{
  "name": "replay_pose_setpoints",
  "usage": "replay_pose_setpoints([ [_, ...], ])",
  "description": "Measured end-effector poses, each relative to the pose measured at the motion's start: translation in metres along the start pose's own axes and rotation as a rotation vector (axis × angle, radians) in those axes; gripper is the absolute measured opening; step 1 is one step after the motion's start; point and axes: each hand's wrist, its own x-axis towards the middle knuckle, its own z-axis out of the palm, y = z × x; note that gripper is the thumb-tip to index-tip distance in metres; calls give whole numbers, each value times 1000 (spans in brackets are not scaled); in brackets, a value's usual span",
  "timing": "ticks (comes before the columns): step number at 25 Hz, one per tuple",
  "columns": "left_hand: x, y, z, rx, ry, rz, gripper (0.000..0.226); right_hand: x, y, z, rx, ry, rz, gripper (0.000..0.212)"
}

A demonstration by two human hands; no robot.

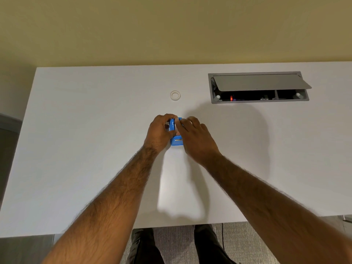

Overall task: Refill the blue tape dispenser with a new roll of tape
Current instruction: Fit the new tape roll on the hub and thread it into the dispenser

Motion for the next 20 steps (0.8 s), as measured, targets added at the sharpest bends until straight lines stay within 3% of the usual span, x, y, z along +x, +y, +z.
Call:
replay_pose_setpoints([
  [7, 0, -1, 3, -2, 4, 11, 37, 0, -4, 5, 24, 28, -1, 46],
  [17, -5, -3, 3, -83, 8, -30, 50, 19, -7, -1, 85, 50, 68, 36],
  [20, -3, -2, 0, -63, -15, 34, 39, 13, -2, 4, 110, 91, 30, 33],
])
